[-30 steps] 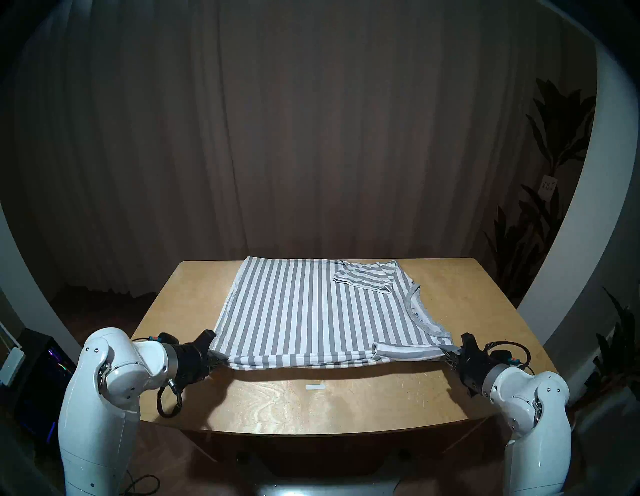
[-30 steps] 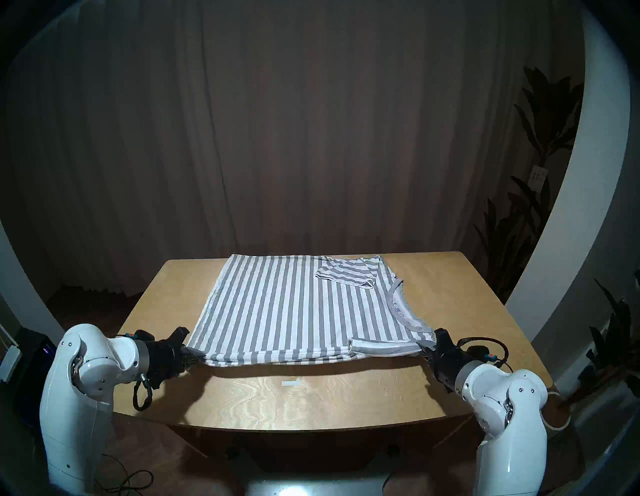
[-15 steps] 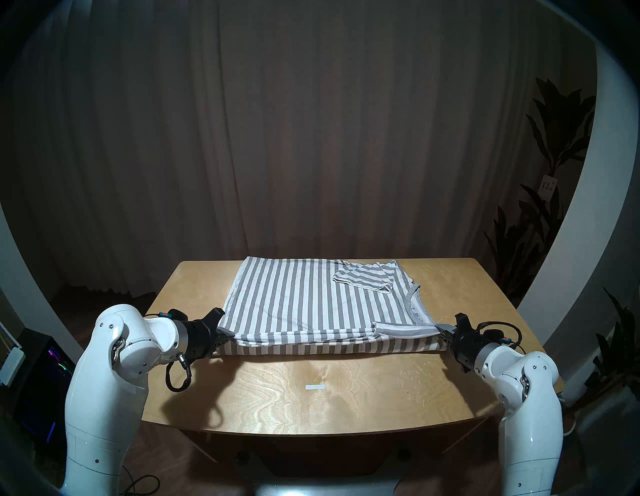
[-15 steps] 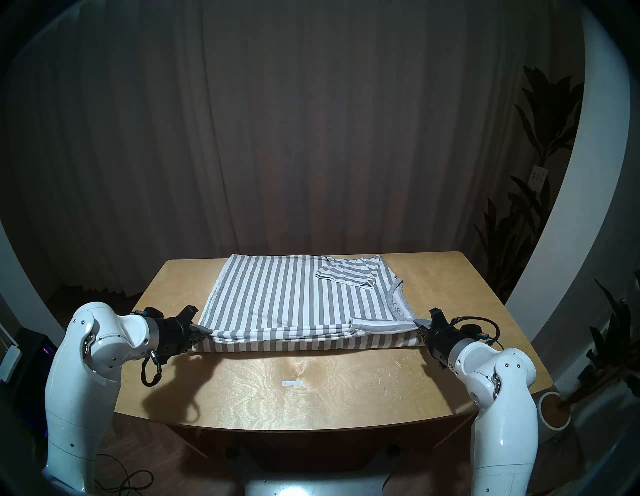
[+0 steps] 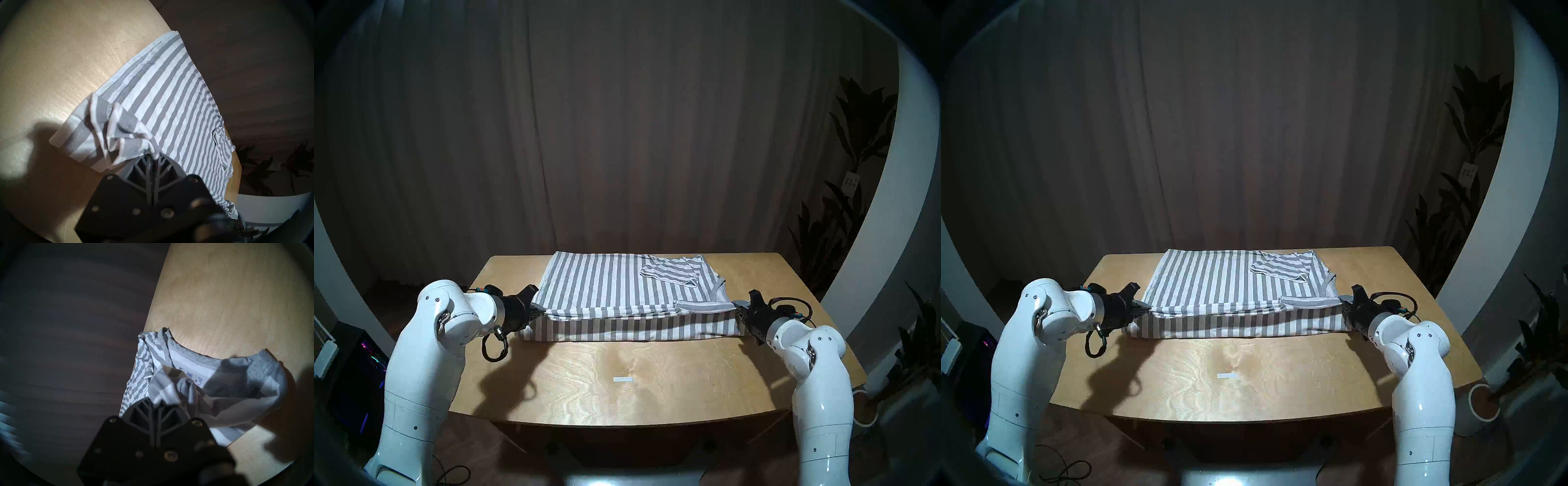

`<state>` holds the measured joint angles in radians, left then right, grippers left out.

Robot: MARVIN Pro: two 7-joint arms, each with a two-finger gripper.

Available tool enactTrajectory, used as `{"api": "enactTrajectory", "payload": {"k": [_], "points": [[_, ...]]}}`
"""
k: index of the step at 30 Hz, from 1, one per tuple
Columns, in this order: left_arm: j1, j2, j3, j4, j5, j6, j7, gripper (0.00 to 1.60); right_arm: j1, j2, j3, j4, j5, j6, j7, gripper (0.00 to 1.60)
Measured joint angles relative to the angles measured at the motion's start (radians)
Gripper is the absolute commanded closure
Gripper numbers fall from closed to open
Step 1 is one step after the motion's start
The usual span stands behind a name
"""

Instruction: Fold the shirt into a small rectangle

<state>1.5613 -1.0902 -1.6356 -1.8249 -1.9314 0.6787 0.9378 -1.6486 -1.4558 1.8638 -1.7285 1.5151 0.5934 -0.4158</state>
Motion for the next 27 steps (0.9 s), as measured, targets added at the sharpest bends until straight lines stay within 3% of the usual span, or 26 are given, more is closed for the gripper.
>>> {"api": "enactTrajectory", "payload": {"k": [27], "points": [[-0.236, -0.038, 0.118, 0.242, 0.123, -0.054, -0.093, 1.6, 0.221, 0.011, -0.108, 0.22, -0.105, -0.095, 0.021, 1.6]]}}
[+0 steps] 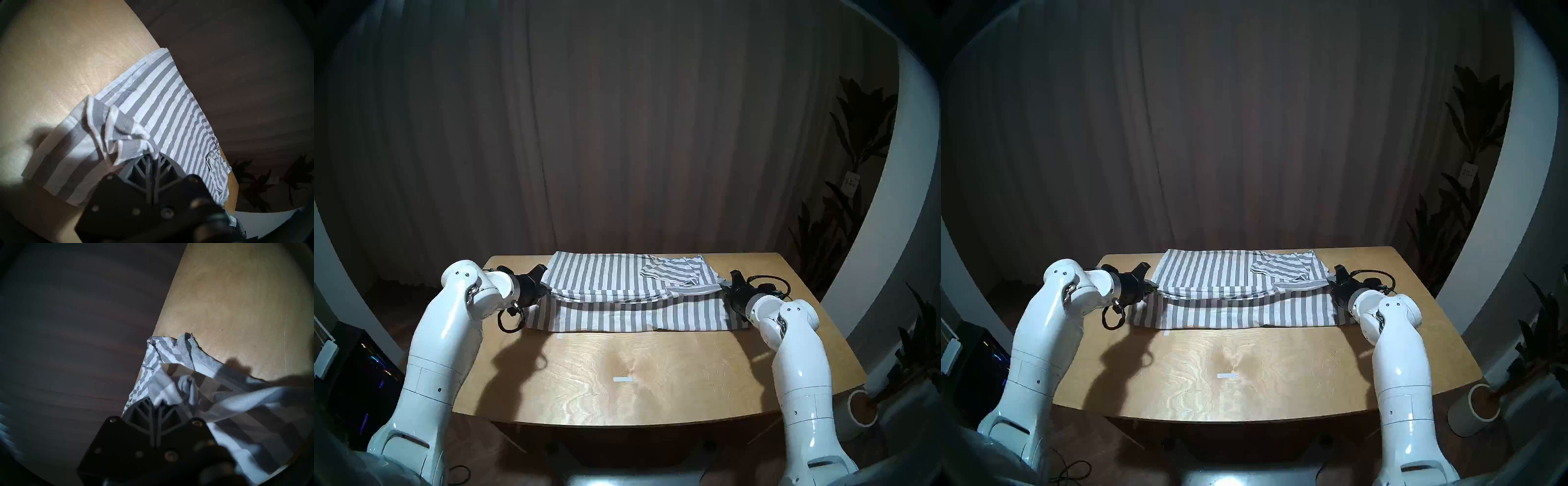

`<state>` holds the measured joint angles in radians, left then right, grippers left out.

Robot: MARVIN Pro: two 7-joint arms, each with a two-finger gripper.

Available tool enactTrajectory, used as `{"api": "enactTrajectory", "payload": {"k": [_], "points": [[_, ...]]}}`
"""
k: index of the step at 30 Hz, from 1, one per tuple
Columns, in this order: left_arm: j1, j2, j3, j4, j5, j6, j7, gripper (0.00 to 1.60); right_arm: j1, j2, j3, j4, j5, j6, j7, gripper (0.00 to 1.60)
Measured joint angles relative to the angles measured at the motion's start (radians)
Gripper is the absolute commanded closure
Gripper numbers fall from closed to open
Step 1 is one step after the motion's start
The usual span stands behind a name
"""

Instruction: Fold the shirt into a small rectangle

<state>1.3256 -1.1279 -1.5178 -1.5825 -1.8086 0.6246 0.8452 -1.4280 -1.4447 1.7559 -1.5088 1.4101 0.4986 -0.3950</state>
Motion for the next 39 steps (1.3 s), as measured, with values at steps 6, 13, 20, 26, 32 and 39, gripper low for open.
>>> {"api": "enactTrajectory", "payload": {"k": [6, 13, 20, 26, 32, 39], "points": [[-0.049, -0.014, 0.023, 0.059, 0.028, -0.008, -0.012, 1.6, 0.049, -0.005, -0.014, 0.049, -0.017, -0.025, -0.001, 1.6], [-0.106, -0.031, 0.043, 0.121, 0.059, -0.017, -0.025, 1.6, 0.106, -0.007, -0.023, 0.1, -0.036, -0.053, -0.001, 1.6], [-0.169, -0.054, 0.058, 0.178, 0.088, -0.029, -0.04, 1.6, 0.159, -0.007, -0.034, 0.152, -0.056, -0.076, 0.0, 1.6], [-0.21, -0.072, 0.064, 0.216, 0.107, -0.041, -0.052, 1.6, 0.192, -0.007, -0.041, 0.194, -0.07, -0.091, 0.0, 1.6], [-0.256, -0.091, 0.073, 0.263, 0.128, -0.053, -0.064, 1.6, 0.226, -0.008, -0.052, 0.234, -0.084, -0.106, 0.001, 1.6], [-0.314, -0.115, 0.087, 0.332, 0.154, -0.069, -0.076, 1.6, 0.265, -0.009, -0.065, 0.279, -0.101, -0.123, 0.001, 1.6]]}}
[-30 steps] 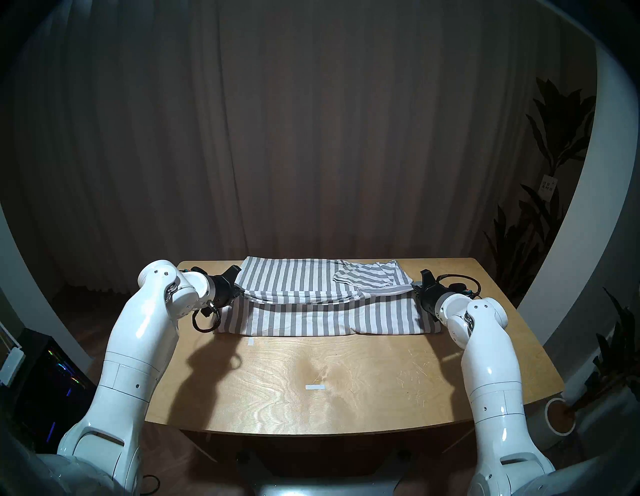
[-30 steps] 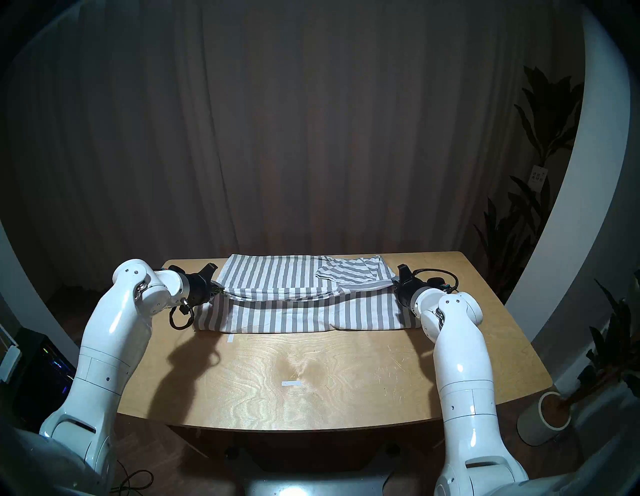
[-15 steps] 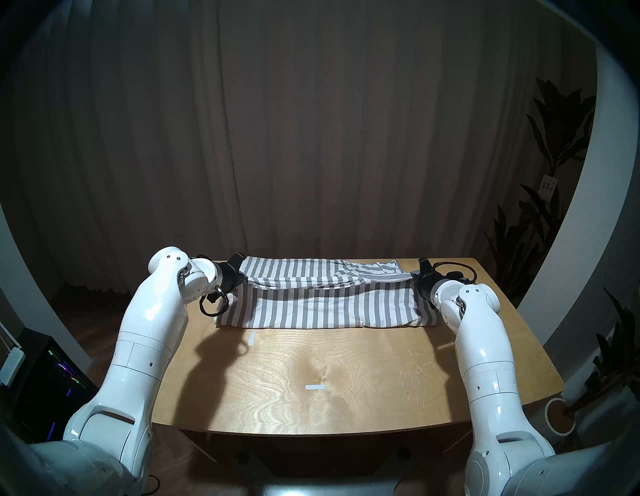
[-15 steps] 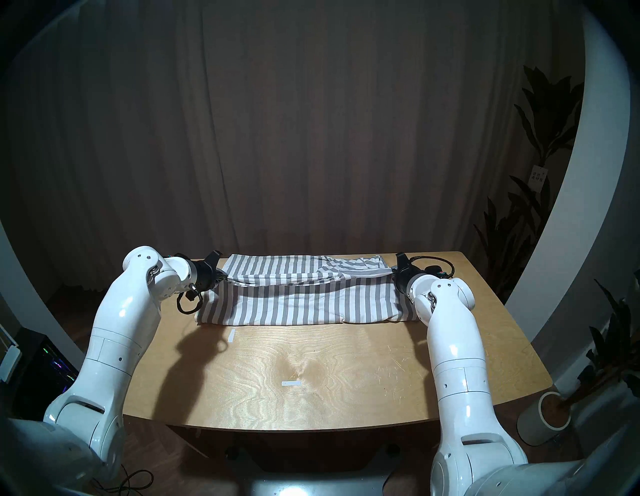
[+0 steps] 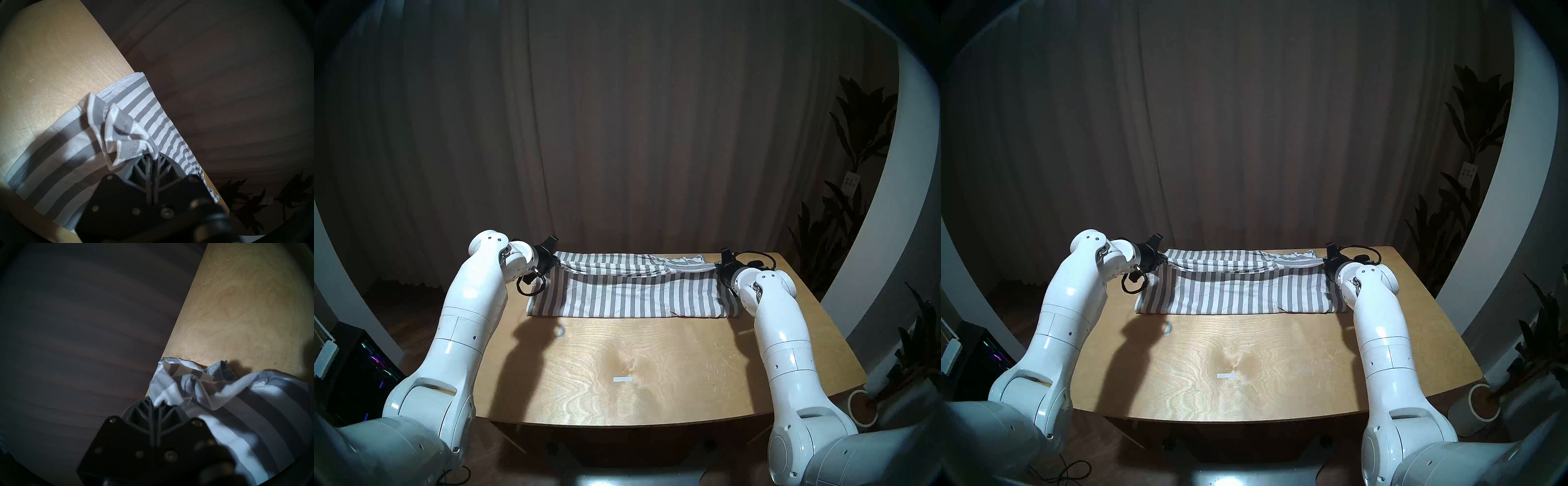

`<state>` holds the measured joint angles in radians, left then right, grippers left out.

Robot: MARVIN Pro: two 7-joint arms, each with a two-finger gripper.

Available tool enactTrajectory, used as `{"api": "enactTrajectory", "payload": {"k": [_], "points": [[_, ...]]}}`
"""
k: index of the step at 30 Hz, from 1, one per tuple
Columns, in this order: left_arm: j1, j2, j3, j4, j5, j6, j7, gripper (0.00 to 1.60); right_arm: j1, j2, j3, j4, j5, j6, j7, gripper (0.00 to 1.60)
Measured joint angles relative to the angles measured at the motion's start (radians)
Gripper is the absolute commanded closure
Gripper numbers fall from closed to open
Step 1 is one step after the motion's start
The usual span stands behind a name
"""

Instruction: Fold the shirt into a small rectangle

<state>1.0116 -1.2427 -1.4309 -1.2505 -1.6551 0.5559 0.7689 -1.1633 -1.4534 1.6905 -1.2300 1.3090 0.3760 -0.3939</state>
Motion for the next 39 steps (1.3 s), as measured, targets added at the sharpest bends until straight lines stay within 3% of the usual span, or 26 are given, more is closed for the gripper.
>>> {"api": "enactTrajectory", "payload": {"k": [39], "points": [[-0.254, -0.094, 0.125, 0.362, 0.12, -0.05, -0.045, 1.6, 0.157, 0.014, -0.018, 0.212, -0.071, -0.071, 0.0, 1.6]]}}
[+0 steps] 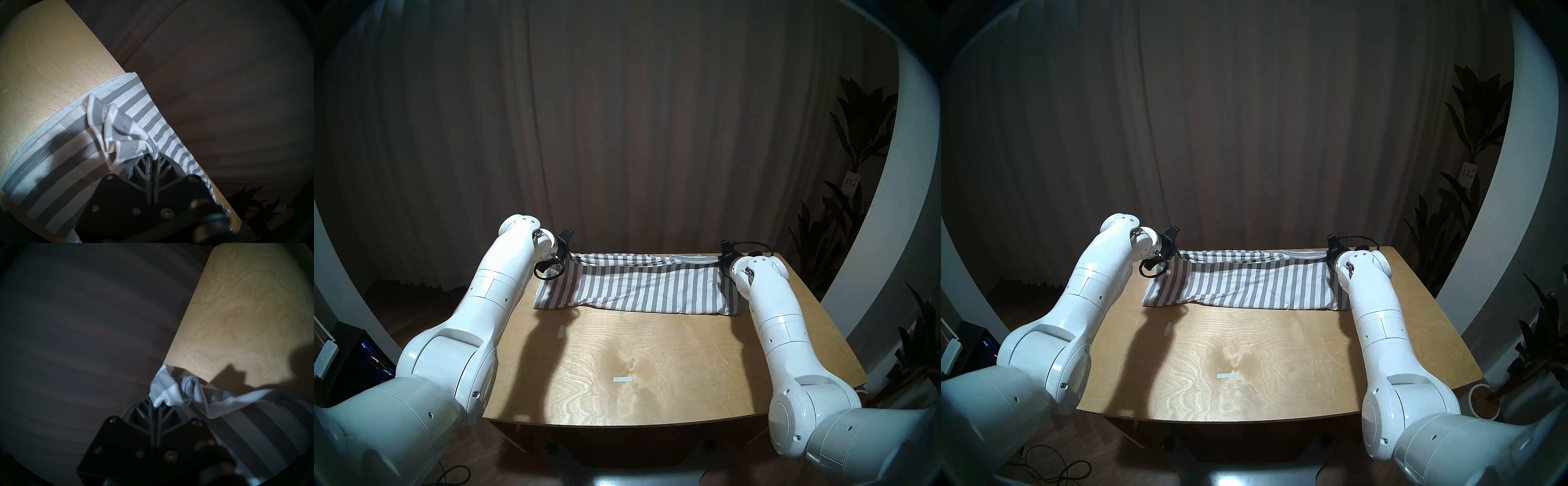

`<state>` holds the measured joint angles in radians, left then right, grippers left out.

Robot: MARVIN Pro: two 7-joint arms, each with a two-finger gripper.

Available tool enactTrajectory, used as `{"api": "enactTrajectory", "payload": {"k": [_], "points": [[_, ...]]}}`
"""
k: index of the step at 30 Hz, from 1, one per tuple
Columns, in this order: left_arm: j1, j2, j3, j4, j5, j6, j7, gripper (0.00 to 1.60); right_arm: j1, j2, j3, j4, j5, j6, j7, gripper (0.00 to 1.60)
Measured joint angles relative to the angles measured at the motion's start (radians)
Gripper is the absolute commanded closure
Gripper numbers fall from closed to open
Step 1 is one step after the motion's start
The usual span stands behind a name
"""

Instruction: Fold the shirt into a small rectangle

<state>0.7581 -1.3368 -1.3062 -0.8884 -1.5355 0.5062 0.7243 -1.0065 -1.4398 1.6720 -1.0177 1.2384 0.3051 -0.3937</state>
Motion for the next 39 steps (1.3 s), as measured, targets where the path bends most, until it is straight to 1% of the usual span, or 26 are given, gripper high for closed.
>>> {"api": "enactTrajectory", "payload": {"k": [11, 21, 30, 39], "points": [[-0.052, -0.018, 0.024, 0.075, 0.026, -0.012, -0.016, 1.6, 0.032, -0.008, -0.003, 0.044, -0.012, -0.015, 0.001, 1.6], [-0.093, -0.032, 0.044, 0.14, 0.047, -0.023, -0.024, 1.6, 0.065, -0.028, -0.012, 0.073, -0.021, -0.031, -0.002, 1.6], [-0.127, -0.043, 0.059, 0.18, 0.064, -0.032, -0.028, 1.6, 0.096, -0.045, -0.023, 0.092, -0.029, -0.047, -0.006, 1.6], [-0.156, -0.044, 0.062, 0.21, 0.078, -0.041, -0.038, 1.6, 0.121, -0.049, -0.019, 0.114, -0.036, -0.064, -0.01, 1.6]]}}
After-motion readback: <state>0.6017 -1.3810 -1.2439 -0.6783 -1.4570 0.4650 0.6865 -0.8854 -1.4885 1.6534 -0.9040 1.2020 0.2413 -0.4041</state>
